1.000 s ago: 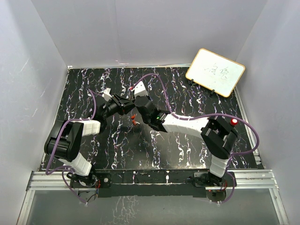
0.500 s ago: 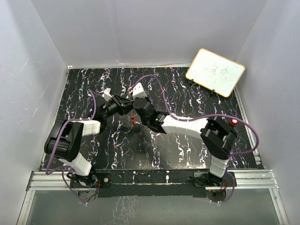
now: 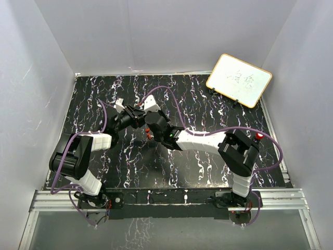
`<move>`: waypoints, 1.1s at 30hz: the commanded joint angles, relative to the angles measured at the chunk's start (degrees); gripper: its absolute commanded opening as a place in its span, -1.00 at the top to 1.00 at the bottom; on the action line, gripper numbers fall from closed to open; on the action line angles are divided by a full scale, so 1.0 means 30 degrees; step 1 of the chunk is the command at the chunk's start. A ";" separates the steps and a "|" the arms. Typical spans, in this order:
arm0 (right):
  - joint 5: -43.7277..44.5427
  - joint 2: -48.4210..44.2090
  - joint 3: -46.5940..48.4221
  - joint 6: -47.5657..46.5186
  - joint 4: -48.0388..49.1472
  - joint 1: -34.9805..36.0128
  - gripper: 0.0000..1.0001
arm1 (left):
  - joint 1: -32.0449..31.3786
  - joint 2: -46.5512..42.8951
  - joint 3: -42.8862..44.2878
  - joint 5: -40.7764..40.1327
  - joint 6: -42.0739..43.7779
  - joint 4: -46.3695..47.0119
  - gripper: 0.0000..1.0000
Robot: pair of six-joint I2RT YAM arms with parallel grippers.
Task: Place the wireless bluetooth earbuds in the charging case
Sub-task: Place the earbud in the charging case.
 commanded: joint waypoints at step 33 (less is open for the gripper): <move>0.0219 0.0228 0.1281 0.0196 0.0718 0.0442 0.64 | -0.0127 -0.0192 0.0751 -0.0134 -0.0419 0.0944 1.00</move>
